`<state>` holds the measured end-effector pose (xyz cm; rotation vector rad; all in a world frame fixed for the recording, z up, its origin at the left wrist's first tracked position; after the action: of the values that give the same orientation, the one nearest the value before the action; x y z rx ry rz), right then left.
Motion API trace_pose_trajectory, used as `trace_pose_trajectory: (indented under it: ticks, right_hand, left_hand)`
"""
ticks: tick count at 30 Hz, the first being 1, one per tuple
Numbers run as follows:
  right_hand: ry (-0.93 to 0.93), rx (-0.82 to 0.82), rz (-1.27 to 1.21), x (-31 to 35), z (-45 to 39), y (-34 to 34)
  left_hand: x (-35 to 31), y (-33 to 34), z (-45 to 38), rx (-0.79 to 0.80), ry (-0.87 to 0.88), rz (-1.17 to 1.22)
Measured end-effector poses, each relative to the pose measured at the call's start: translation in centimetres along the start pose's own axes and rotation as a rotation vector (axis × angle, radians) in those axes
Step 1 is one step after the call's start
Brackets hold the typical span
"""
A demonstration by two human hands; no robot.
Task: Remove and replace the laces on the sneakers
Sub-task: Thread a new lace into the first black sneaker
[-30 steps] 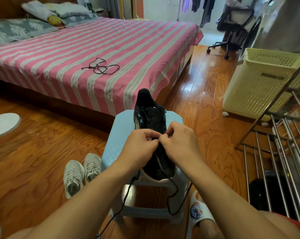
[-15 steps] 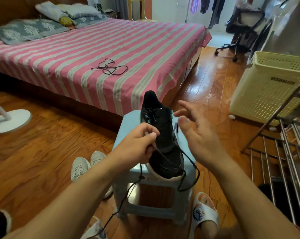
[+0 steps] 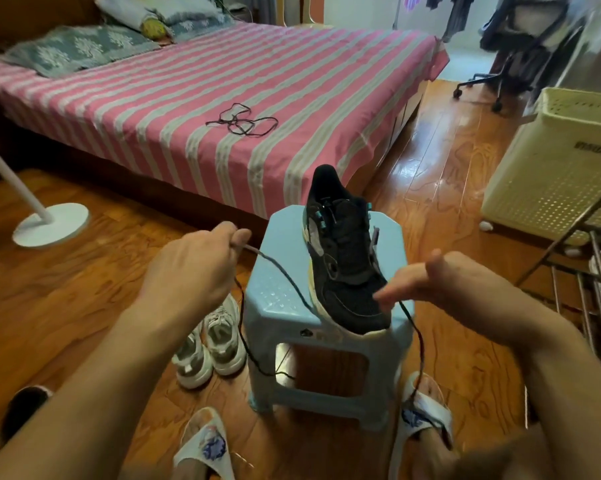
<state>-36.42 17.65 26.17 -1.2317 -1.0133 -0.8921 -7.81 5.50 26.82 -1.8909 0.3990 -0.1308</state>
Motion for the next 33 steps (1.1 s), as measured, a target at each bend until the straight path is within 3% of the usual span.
trace_pose_trajectory:
  ticks: [2, 5, 7, 12, 13, 17, 19, 23, 27, 29, 31, 33]
  right_hand:
    - [0.121, -0.154, -0.234, -0.3, -1.1, 1.3]
    - [0.226, 0.114, -0.415, -0.2, -2.1, 6.3]
    - [0.275, 0.140, -0.583, -0.7, -2.2, 7.8]
    - [0.253, -0.099, -1.021, -0.3, -2.9, 6.3]
    - [0.225, -0.167, -1.075, -0.3, -3.1, 5.5]
    - [0.155, -0.491, -1.064, -1.5, -4.2, 1.1]
    - [0.143, -0.593, -0.953, -2.7, -4.5, -0.6]
    - [0.088, -0.661, -0.831, -3.5, -5.1, -1.3]
    - [0.006, -0.676, -0.841, -2.9, -5.3, -1.9]
    - [-0.010, -0.628, -0.810, -2.2, -5.1, -1.0]
    - [0.010, -0.520, -0.753, -1.3, -4.7, 1.3]
    - [0.046, -0.408, -0.572, -0.4, -4.1, 4.2]
  left_hand:
    - [-3.7, -1.2, 1.4, -0.052, 0.254, 0.319]
    - [-8.1, -0.4, 4.5, -0.002, 0.624, 0.398]
    - [-9.0, 0.4, 5.5, -0.056, 0.696, 0.361]
    - [-9.4, -0.2, 5.5, -0.191, 0.804, 0.373]
    - [-9.5, 0.1, 5.7, -0.092, 0.799, 0.382]
    - [-8.7, 4.6, 7.8, 0.664, 0.624, 0.312]
    - [-8.6, 5.5, 8.5, 0.824, 0.602, 0.308]
    - [-9.2, 5.5, 9.0, 0.987, 0.611, 0.375]
    - [-8.7, 5.9, 10.7, 1.209, 0.693, 0.244]
    - [-8.0, 5.8, 10.5, 1.241, 0.738, 0.206]
    - [-7.4, 4.9, 8.8, 1.121, 0.657, 0.265]
    - [-7.1, 3.2, 6.3, 0.893, 0.273, 0.665]
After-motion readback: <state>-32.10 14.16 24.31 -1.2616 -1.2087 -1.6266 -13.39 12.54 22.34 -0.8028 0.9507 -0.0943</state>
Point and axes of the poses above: each hand's wrist, its own z-axis away from the middle knuckle, its own y-axis out of the palm, x = y × z, the point moved 4 cm from there along -z, towards the middle knuckle, and after that the axes turned 9 degrees about -x, right-handed, at the moved point
